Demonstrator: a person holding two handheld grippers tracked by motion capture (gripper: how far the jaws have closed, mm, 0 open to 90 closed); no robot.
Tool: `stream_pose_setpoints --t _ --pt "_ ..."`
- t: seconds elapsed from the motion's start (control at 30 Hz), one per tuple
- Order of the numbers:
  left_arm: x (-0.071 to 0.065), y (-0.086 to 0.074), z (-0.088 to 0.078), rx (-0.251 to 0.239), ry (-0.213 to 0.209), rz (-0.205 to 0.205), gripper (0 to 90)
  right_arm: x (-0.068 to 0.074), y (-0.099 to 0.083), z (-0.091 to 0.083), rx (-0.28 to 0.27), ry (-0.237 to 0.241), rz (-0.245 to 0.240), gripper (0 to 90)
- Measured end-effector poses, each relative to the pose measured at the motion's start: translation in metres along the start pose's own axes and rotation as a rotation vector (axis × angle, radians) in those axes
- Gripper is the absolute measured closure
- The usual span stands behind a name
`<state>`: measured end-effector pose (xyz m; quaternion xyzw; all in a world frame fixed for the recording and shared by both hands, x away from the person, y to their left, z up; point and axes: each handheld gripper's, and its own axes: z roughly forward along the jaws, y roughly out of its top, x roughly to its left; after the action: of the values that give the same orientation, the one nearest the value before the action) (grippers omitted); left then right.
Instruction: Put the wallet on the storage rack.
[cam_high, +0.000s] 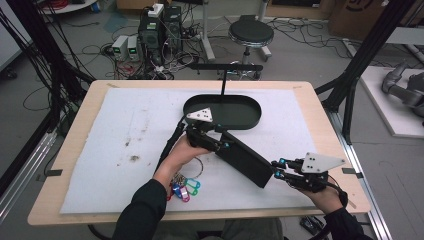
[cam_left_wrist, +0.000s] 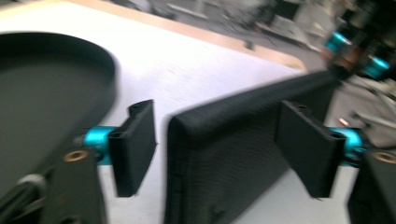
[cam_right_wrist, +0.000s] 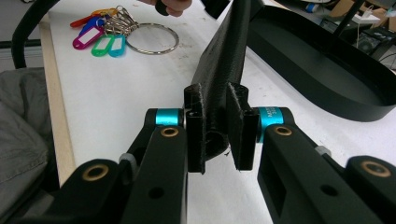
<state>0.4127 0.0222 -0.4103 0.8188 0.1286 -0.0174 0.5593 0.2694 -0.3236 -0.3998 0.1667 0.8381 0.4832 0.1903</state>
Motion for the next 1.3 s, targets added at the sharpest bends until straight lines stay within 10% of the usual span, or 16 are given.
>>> stream_pose_setpoints --t 0.13,0.53,0.87,1.3 --pt "-0.003 0.003 -0.009 0.012 0.02 0.045 52.9 -0.002 -0.003 -0.002 0.007 -0.008 0.012 79.2" --pt "-0.019 0.007 -0.03 0.039 0.001 0.129 71.4 -0.008 -0.006 -0.001 0.023 -0.023 0.048 75.2" --pt "-0.035 -0.007 -0.044 -0.041 -0.016 0.155 75.0 -0.015 -0.004 0.005 0.009 -0.013 0.146 41.1" --pt "-0.05 -0.015 -0.074 -0.226 0.029 0.129 76.1 -0.022 0.003 0.03 0.015 0.06 0.225 38.9"
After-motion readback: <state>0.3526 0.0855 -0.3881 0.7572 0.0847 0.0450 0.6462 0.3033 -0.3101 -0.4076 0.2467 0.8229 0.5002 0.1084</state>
